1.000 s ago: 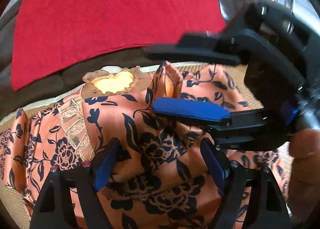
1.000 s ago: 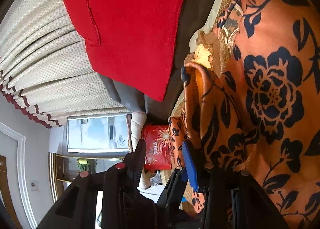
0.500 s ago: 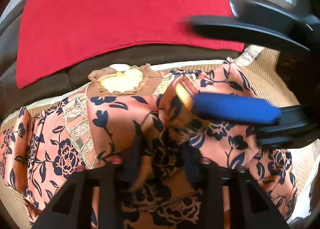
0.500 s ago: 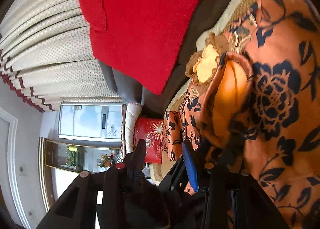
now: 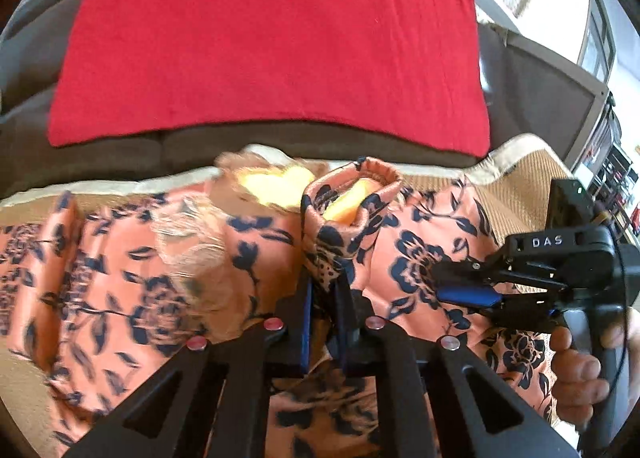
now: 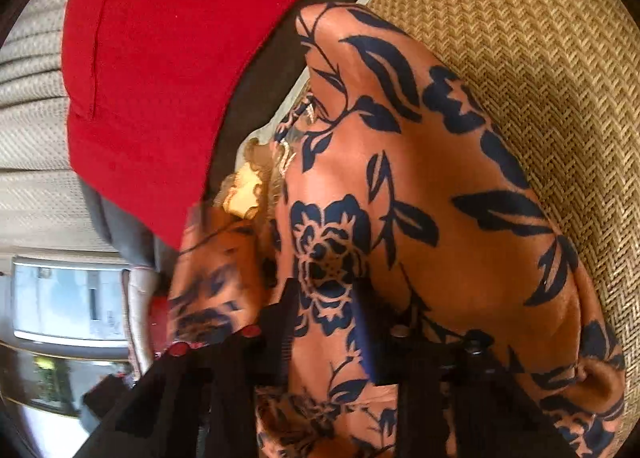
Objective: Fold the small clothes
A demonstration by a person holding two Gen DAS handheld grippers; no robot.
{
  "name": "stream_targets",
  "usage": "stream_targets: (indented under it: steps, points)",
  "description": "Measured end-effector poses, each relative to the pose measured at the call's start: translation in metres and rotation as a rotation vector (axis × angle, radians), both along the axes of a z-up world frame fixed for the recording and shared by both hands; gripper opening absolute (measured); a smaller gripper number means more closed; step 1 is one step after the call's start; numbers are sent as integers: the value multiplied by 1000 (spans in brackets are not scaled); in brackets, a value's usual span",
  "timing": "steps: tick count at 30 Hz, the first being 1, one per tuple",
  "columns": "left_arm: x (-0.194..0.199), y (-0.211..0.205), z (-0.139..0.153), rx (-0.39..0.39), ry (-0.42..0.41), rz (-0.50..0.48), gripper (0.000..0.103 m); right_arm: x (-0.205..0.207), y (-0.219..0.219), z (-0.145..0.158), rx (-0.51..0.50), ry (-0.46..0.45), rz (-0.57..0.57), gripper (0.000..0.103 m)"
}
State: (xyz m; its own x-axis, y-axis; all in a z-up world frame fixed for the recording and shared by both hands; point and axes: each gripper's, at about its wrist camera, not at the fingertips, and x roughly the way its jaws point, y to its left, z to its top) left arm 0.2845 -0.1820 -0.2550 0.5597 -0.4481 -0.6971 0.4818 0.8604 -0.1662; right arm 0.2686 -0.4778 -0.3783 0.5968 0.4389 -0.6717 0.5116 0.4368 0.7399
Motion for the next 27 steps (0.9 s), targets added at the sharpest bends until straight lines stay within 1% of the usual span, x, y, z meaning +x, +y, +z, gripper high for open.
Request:
stream_targets:
  steps: [3, 6, 8, 10, 12, 13, 14, 15, 16, 17, 19, 20, 22, 24, 25, 27]
  points:
    - [3, 25, 7, 8, -13, 46, 10, -3, -1, -3, 12, 1, -14, 22]
    - [8, 60, 9, 35, 11, 107, 10, -8, -4, -4, 13, -3, -17, 20]
    - [12, 85, 5, 68, 33, 166, 10, -14, -7, -4, 3, -5, -14, 19]
    - [18, 107, 0, 129, 42, 236, 9, -15, -4, -2, -11, -8, -16, 19]
    - [26, 122, -7, 160, 76, 256, 10, -16, 2, -1, -26, -8, -22, 19]
    - [29, 131, -11, 169, 99, 273, 13, -18, 4, 1, -38, -7, -24, 19]
    - [30, 136, -12, 166, 111, 278, 13, -19, 7, 4, -47, -5, -24, 19]
    - [32, 145, -13, 145, 128, 278, 15, -21, 9, 7, -63, -3, -21, 19]
    - [32, 153, -12, 129, 133, 278, 19, -22, 13, 11, -79, 1, -18, 22]
    - [33, 159, -12, 122, 133, 283, 22, -22, 18, 16, -96, 3, -14, 22]
    - [29, 175, -5, 142, 86, 335, 25, -21, 29, 26, -152, 1, 2, 24]
    - [28, 181, -2, 135, 71, 345, 25, -19, 37, 32, -174, -14, 19, 24]
    - [27, 204, 5, 81, 57, 372, 30, -11, 58, 42, -196, -67, 79, 24]
    - [28, 226, 8, 77, 47, 453, 37, -2, 82, 47, -203, -104, 147, 24]
    - [30, 238, 7, 79, 53, 504, 38, 4, 96, 49, -212, -117, 185, 24]
    - [35, 264, 2, 52, 94, 596, 38, 12, 119, 48, -225, -124, 241, 24]
